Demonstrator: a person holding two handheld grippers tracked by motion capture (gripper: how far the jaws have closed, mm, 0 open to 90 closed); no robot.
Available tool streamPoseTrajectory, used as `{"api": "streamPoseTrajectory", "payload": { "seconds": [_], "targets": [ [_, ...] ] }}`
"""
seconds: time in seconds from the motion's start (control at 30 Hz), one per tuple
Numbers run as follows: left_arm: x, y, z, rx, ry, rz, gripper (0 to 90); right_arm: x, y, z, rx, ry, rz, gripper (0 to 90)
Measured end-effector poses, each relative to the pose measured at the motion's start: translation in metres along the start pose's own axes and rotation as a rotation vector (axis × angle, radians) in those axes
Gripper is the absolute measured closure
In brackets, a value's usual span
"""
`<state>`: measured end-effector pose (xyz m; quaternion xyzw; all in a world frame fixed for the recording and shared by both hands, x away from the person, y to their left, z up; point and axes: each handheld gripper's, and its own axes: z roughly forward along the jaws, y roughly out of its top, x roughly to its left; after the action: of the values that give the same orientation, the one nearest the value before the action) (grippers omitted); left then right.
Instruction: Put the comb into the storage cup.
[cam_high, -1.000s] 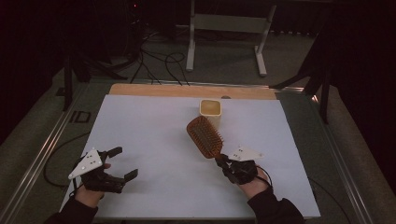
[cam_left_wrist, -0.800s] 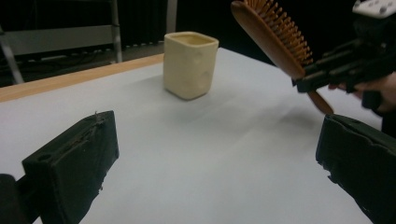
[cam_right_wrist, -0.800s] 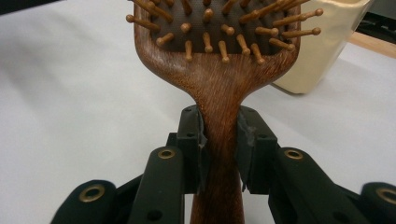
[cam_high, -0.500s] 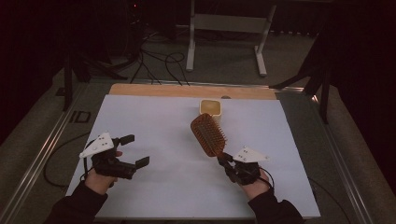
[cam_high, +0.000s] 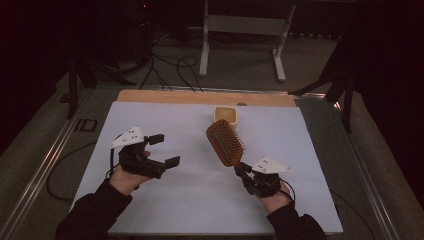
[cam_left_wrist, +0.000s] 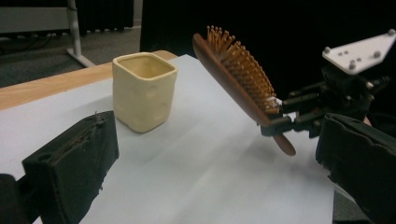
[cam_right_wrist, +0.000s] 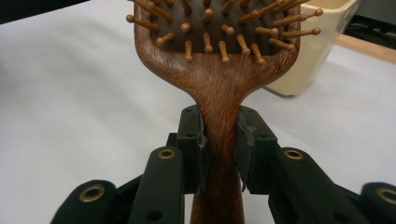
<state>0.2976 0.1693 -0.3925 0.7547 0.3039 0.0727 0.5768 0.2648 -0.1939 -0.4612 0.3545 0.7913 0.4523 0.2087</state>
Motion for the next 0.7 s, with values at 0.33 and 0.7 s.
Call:
{"api": "streamPoseTrajectory", "payload": {
  "seconds": [0.33,0.7],
  "targets": [
    [-0.002,0.020,0.029,0.039,-0.033,-0.105,0.1,0.000,0.000,0.000,0.003,-0.007,-0.007,72.9],
    [-0.011,0.029,0.063,0.059,-0.077,-0.152,0.1,0.001,0.000,0.000,0.005,-0.006,-0.009,72.9]
  ]
}}
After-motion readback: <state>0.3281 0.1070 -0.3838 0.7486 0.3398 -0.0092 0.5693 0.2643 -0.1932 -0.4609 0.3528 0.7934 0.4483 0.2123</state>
